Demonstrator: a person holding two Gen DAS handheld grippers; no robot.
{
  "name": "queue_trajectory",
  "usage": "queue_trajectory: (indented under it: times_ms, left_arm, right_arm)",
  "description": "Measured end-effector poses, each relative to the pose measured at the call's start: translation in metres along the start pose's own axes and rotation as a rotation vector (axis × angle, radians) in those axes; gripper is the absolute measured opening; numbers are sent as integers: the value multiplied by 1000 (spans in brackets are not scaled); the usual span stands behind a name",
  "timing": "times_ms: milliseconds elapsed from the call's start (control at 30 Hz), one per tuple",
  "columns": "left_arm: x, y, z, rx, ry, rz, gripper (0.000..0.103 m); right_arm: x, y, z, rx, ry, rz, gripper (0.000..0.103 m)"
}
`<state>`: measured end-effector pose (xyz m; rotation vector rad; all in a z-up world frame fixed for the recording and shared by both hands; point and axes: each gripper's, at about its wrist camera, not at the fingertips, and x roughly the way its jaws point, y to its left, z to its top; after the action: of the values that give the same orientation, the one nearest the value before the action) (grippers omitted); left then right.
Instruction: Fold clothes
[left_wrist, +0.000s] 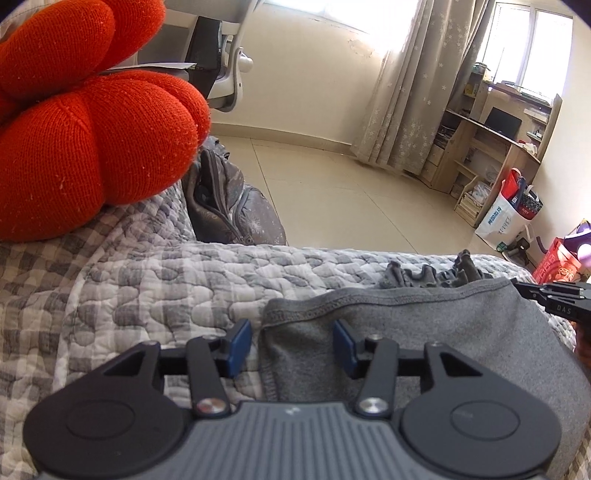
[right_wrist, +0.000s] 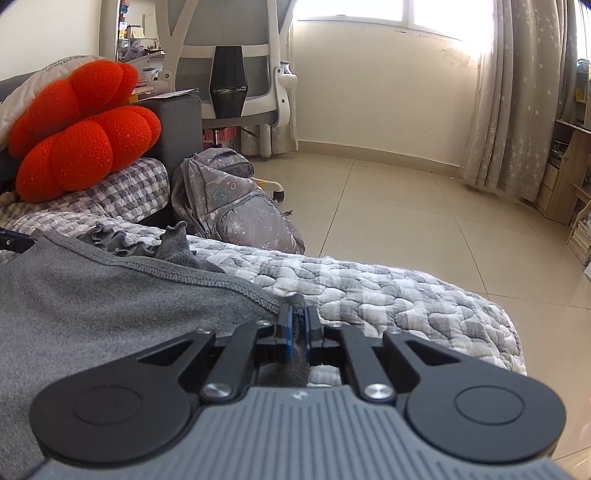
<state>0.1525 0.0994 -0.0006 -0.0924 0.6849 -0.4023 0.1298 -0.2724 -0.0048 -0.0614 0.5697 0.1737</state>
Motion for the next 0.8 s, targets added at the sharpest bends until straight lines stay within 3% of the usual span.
queue_trajectory:
  times_ms: [67, 100, 367, 500, 667, 733, 800]
  left_arm:
    - [3, -5, 0, 32, -5, 50, 8]
    - [3, -5, 1, 41, -7, 52, 7]
    - [-33, -6, 16, 48, -184, 69, 5]
    - [-33, -9, 25, 49, -235, 103, 5]
    - [13, -23, 20, 106, -83, 209, 6]
    - [18, -24, 17, 111, -84, 233, 8]
    - [14, -23, 18, 102, -105, 249, 11]
  right_arm:
    - [-1, 0, 0, 2, -3, -1, 8]
    - [-3, 1, -1, -2, -10, -9, 8]
    - [-37, 15, 3, -119, -189, -126, 6]
    - [-41, 13, 20, -92, -254, -163, 6]
    - [6, 16, 20, -114, -85, -214, 7]
    - [22, 18, 9, -140, -8, -212, 7]
    - [19, 17, 9, -131, -16, -218, 7]
